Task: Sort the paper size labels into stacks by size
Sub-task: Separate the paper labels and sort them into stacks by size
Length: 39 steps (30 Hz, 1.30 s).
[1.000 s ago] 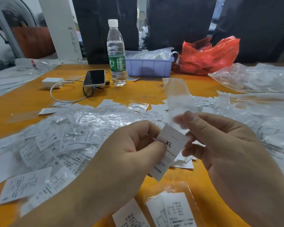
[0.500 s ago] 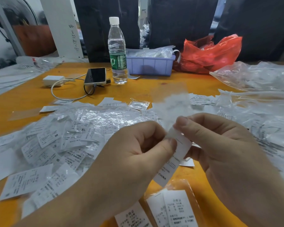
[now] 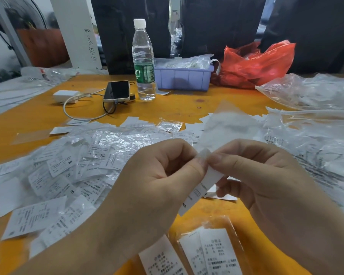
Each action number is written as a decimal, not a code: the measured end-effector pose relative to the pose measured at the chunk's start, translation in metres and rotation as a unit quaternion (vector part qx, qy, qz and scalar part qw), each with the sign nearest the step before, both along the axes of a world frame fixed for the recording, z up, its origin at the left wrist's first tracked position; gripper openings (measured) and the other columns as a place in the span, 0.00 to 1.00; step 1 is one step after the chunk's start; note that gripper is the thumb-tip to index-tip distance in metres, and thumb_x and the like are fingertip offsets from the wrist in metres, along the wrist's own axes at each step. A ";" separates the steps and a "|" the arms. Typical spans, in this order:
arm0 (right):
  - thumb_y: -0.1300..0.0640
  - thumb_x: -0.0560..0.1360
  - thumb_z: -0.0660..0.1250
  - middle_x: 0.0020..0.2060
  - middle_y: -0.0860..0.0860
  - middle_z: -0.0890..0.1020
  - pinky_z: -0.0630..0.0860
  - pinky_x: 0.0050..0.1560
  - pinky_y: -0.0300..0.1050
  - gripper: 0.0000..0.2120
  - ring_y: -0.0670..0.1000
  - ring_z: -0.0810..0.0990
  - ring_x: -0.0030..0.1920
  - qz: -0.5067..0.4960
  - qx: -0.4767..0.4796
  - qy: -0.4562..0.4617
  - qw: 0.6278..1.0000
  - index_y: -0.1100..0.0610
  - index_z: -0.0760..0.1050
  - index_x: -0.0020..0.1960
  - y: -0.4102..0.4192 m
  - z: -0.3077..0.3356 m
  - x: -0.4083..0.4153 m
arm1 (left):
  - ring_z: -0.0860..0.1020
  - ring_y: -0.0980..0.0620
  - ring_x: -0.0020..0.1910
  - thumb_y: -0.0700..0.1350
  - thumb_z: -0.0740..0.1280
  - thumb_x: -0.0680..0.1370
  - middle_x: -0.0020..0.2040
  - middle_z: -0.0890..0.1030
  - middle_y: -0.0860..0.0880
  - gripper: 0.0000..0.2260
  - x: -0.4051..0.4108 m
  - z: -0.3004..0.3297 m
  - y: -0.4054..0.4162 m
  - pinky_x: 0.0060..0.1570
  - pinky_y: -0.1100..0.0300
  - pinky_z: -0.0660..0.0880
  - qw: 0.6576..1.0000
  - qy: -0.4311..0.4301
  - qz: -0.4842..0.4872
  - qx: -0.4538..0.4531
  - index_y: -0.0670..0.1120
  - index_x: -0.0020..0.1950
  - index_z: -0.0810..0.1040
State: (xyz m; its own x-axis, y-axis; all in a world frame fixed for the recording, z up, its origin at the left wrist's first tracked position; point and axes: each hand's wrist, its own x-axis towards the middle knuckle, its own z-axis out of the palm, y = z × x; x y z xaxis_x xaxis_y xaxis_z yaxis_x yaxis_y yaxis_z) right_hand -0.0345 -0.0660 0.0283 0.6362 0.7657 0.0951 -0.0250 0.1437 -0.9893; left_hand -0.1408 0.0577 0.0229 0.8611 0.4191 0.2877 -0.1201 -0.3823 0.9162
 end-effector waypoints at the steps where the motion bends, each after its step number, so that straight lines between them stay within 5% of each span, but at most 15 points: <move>1: 0.56 0.61 0.73 0.30 0.57 0.78 0.74 0.30 0.39 0.04 0.50 0.75 0.31 -0.003 0.003 -0.001 1.000 0.57 0.82 0.30 -0.001 0.001 0.001 | 0.73 0.59 0.28 0.56 0.65 0.72 0.28 0.78 0.54 0.11 0.000 0.000 0.000 0.27 0.68 0.68 1.000 0.002 0.000 -0.001 0.51 0.38 0.81; 7: 0.56 0.53 0.78 0.28 0.56 0.77 0.74 0.29 0.40 0.09 0.49 0.75 0.30 -0.038 0.019 -0.007 0.999 0.57 0.82 0.31 -0.001 0.003 0.004 | 0.72 0.58 0.28 0.54 0.65 0.72 0.30 0.78 0.47 0.10 -0.002 0.001 -0.002 0.27 0.67 0.67 1.000 0.011 -0.005 0.013 0.49 0.40 0.80; 19: 0.53 0.64 0.73 0.32 0.59 0.77 0.74 0.30 0.39 0.08 0.54 0.74 0.33 -0.011 0.016 -0.001 1.000 0.58 0.81 0.32 0.000 0.000 0.003 | 0.78 0.60 0.33 0.52 0.66 0.73 0.35 0.84 0.54 0.06 -0.001 0.000 0.001 0.34 0.69 0.74 0.999 0.007 -0.033 -0.031 0.54 0.43 0.82; 27: 0.56 0.57 0.79 0.32 0.59 0.77 0.74 0.29 0.40 0.09 0.56 0.74 0.34 -0.005 0.005 -0.002 1.000 0.57 0.80 0.29 0.000 0.003 0.000 | 0.77 0.62 0.31 0.52 0.66 0.72 0.33 0.83 0.54 0.06 -0.002 0.001 0.000 0.31 0.70 0.72 0.999 0.012 -0.031 -0.042 0.53 0.42 0.82; 31: 0.51 0.58 0.74 0.32 0.60 0.78 0.74 0.29 0.40 0.09 0.55 0.74 0.34 0.000 0.009 -0.004 1.000 0.58 0.81 0.30 -0.001 0.003 -0.001 | 0.77 0.61 0.30 0.52 0.66 0.72 0.33 0.82 0.56 0.06 0.000 0.001 0.000 0.31 0.66 0.75 0.999 0.024 -0.024 -0.041 0.53 0.43 0.81; 34: 0.60 0.59 0.79 0.32 0.60 0.78 0.74 0.29 0.39 0.06 0.54 0.74 0.34 0.010 0.005 -0.015 1.000 0.58 0.82 0.31 -0.001 0.000 0.001 | 0.78 0.60 0.31 0.53 0.66 0.71 0.33 0.83 0.55 0.07 -0.001 0.002 0.000 0.32 0.61 0.77 0.999 0.029 -0.013 -0.031 0.54 0.43 0.81; 39: 0.54 0.62 0.73 0.32 0.58 0.78 0.74 0.30 0.40 0.06 0.51 0.75 0.32 -0.004 0.010 -0.015 1.000 0.57 0.82 0.32 -0.001 -0.003 0.003 | 0.78 0.61 0.30 0.53 0.66 0.70 0.34 0.83 0.55 0.07 -0.001 0.004 -0.001 0.33 0.60 0.78 0.999 0.026 0.003 -0.032 0.54 0.44 0.81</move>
State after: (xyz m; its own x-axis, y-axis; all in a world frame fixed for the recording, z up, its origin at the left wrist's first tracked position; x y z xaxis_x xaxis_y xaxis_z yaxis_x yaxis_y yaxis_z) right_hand -0.0315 -0.0670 0.0250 0.6382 0.7590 0.1289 0.0055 0.1629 -0.9866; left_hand -0.1414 0.0564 0.0269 0.8718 0.4397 0.2158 -0.0708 -0.3229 0.9438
